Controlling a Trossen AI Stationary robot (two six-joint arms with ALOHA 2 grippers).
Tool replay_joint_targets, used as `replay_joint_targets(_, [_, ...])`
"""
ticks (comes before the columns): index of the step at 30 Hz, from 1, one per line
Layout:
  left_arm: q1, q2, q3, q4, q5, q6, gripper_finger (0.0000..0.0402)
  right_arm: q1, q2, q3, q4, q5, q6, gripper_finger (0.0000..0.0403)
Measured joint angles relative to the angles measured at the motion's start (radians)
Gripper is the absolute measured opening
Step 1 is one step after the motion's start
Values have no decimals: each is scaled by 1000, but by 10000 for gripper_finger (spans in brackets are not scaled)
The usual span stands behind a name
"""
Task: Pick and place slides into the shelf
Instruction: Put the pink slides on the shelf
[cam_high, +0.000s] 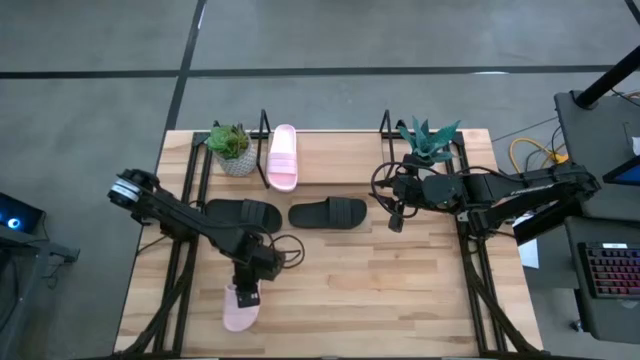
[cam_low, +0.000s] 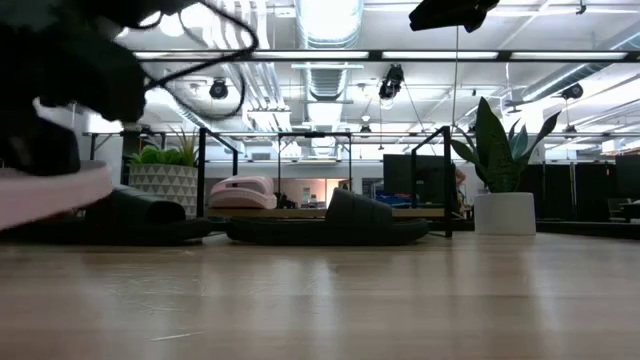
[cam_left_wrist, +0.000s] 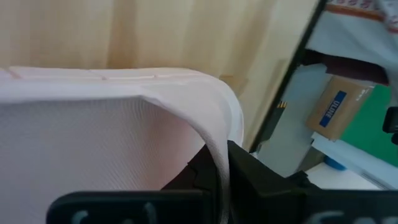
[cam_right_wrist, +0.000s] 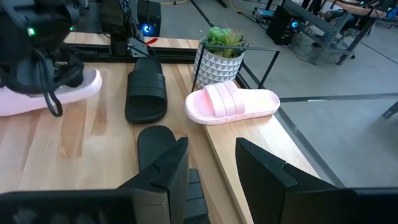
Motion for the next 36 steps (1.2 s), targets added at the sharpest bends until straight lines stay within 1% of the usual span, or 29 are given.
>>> replay_joint_targets(4, [0,-36,64,-70,-36,0,1,0,0,0,1,0,0,123])
replay_joint_targets(8, [2,-88,134,-127,-126,9,1,0,0,0,1,0,0,123])
replay_joint_targets(14, [14,-215,221,-126,-266,6,0,0,0,0,1,0,-5,123])
replay_joint_targets(18, [61,-297,277,-120,-380,28,0,6,0,0,22,-3,-62,123])
replay_joint_targets(21, [120,-337,309,-118,-416,95,0,34,0,0,73,-7,-158,123])
replay_joint_targets(24, [194,-352,338,-118,-410,171,0,89,0,0,138,-32,-290,123])
replay_joint_targets(26, [248,-351,357,-124,-375,210,0,138,0,0,188,-31,-387,122])
replay_joint_targets(29, [330,-337,385,-117,-300,254,0,216,7,-2,263,-9,-583,122])
replay_joint_targets(32, [413,-302,406,-118,-216,261,0,288,39,-4,321,58,-807,120])
replay_joint_targets(34, [456,-275,421,-129,-155,261,0,324,77,-4,354,137,-957,118])
replay_joint_targets(36, [489,-250,445,-147,-125,264,0,343,119,-4,362,221,-1097,116])
